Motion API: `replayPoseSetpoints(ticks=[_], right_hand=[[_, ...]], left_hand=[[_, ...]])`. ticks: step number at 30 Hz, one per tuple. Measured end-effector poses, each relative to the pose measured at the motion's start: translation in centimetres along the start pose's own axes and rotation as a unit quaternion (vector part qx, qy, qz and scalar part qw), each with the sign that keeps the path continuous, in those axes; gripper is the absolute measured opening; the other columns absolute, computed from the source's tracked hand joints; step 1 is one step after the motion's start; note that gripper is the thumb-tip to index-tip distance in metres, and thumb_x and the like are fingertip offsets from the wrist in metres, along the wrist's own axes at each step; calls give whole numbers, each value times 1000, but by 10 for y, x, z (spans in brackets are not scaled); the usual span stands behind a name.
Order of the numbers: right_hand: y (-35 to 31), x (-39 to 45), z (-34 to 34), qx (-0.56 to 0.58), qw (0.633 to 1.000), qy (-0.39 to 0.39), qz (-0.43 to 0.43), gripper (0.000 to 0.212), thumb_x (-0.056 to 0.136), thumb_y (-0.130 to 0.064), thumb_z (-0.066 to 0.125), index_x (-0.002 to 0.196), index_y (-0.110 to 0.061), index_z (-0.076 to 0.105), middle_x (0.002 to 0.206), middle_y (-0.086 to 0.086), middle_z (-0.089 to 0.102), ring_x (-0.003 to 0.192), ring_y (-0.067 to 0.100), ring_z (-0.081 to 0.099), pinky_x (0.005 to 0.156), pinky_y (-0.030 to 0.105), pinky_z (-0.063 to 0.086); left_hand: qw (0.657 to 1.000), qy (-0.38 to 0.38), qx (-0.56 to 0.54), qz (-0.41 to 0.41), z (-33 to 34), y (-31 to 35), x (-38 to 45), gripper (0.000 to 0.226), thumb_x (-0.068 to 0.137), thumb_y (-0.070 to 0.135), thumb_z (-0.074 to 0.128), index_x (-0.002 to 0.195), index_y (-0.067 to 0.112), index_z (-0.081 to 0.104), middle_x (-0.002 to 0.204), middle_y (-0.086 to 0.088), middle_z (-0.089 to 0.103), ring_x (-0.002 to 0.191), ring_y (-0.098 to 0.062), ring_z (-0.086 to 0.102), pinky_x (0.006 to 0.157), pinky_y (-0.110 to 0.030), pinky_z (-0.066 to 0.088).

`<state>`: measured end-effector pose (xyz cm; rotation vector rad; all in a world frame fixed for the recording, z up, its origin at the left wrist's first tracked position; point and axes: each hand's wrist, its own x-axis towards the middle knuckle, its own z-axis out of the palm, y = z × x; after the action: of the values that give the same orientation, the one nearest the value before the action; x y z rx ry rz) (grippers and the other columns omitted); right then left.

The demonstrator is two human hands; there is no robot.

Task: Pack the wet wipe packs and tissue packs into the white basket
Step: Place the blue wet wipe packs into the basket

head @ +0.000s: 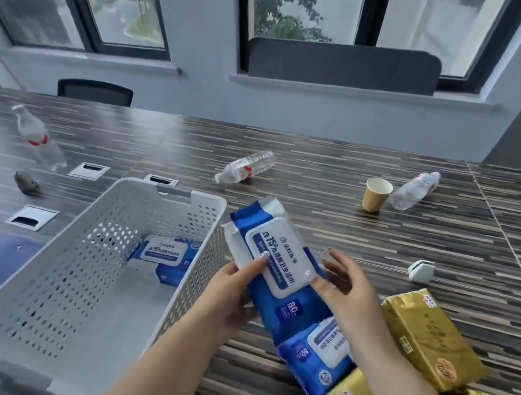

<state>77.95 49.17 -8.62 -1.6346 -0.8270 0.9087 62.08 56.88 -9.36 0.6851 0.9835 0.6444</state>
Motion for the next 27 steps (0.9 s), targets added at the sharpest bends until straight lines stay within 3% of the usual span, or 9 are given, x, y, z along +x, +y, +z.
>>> replayPoseSetpoints(ticks=[5, 7, 11, 15, 18, 20, 22, 24, 27], right_hand=[[-8, -30, 29, 189, 978, 13, 86, 79, 79, -26, 73, 145, -32, 29, 129, 3, 55, 105, 18, 62, 96, 49, 50], [-12, -37, 46, 236, 966, -4, 103, 83, 76, -28, 75, 145, -31, 29, 127, 7, 60, 104, 22, 65, 92, 51, 53], [-30, -44, 76, 231, 971, -17, 64, 58, 76, -30, 76, 127, -33, 49, 116, -1, 67, 102, 19, 66, 78, 43, 59], [-46, -55, 110, 261, 964, -7, 52, 46, 78, -19, 74, 119, -28, 54, 112, 1, 70, 96, 21, 69, 79, 42, 58], [-55, -62, 132, 298, 953, -12, 50, 42, 75, -16, 74, 113, -25, 57, 108, 4, 70, 92, 22, 70, 78, 42, 59], [-58, -65, 142, 302, 952, -19, 45, 47, 65, -21, 76, 109, -26, 58, 107, 4, 71, 90, 22, 71, 76, 41, 59], [-61, -68, 158, 303, 951, -32, 41, 55, 58, -26, 76, 110, -25, 59, 107, 5, 72, 90, 22, 71, 75, 39, 59], [-65, -72, 177, 301, 952, -41, 37, 57, 57, -27, 76, 111, -24, 59, 107, 5, 72, 89, 21, 72, 72, 37, 60], [-69, -76, 198, 290, 956, -45, 26, 60, 58, -26, 76, 115, -23, 58, 108, 5, 72, 91, 22, 72, 72, 37, 60]], left_hand=[[987, 1, -147, 70, -3, 9, -26, 41, 78, 19, 69, 117, 13, 60, 106, -10, 73, 95, -25, 69, 72, -38, 59], [981, 3, -169, 97, -5, 13, -34, 45, 71, 21, 71, 114, 15, 61, 98, -6, 76, 89, -23, 70, 70, -36, 59], [973, 3, -194, 125, -15, 21, -53, 34, 72, 17, 71, 105, 15, 63, 83, -3, 77, 79, -18, 70, 76, -36, 55], [977, -6, -170, 132, -45, 36, -75, 62, 65, 26, 71, 124, 9, 57, 99, -8, 74, 88, -21, 68, 86, -40, 53], [969, 26, -195, 148, -79, 57, -83, 75, 68, 44, 67, 132, 9, 51, 118, -14, 66, 101, -26, 63, 88, -40, 51], [963, 53, -198, 174, -102, 74, -86, 67, 76, 47, 64, 132, 12, 52, 123, -17, 64, 104, -28, 62, 85, -40, 54], [964, 65, -176, 187, -126, 88, -89, 46, 86, 39, 60, 125, 13, 59, 123, -17, 65, 104, -28, 63, 91, -43, 53], [968, 84, -153, 181, -147, 99, -93, 31, 90, 32, 59, 114, 13, 65, 115, -16, 69, 95, -25, 66, 94, -44, 51], [969, 121, -139, 162, -172, 110, -98, 29, 91, 30, 60, 112, 12, 67, 99, -11, 72, 86, -22, 67, 89, -42, 54]])
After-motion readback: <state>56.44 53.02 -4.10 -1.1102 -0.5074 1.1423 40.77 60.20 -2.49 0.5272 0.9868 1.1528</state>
